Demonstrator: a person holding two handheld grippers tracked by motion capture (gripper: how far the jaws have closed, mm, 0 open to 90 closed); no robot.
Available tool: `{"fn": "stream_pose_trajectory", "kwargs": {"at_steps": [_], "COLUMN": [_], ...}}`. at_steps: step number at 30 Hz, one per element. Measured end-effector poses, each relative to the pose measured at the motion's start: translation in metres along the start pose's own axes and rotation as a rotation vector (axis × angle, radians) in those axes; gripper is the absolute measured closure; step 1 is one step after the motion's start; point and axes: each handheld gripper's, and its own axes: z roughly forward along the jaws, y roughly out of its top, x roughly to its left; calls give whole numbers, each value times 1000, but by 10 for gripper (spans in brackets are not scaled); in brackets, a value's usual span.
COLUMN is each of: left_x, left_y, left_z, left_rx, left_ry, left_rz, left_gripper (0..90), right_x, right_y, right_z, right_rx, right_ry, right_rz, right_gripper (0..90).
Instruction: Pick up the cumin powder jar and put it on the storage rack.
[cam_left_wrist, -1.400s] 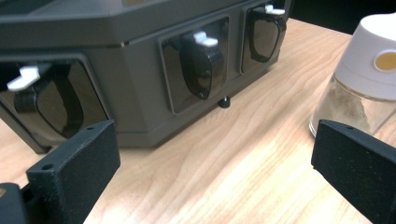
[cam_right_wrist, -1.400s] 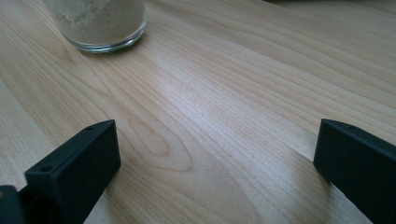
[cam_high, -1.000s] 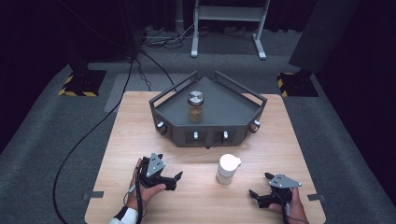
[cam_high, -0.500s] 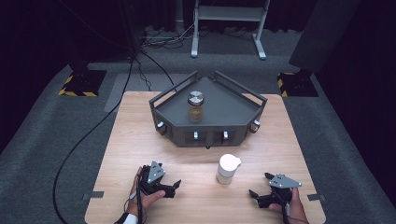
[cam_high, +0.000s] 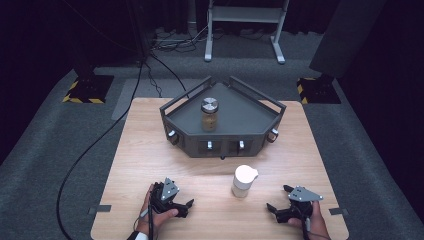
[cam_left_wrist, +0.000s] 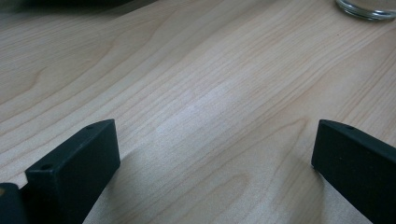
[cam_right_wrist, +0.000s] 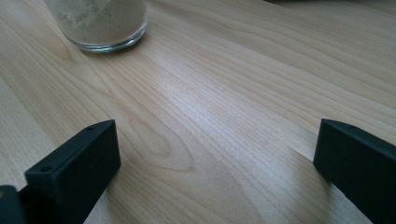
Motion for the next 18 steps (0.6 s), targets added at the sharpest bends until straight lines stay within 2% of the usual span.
{"fn": "stream_pose_trajectory", "kwargs": {"at_steps": [2,13,18], "left_x": [-1,-1,-1], "left_y": [1,-11,-11], "left_z": [1,3,2], "left_rx": [4,-45,-46], "left_ry": [6,7,7], "left_rz": [12,12,13], "left_gripper": [9,6,6], "right_x": [0,0,0], "right_y": [0,0,0], "right_z": [0,0,0], "right_rx": [0,0,0], "right_ry": [0,2,2], "right_rz": [0,-1,0], "right_gripper": [3,3,3]}}
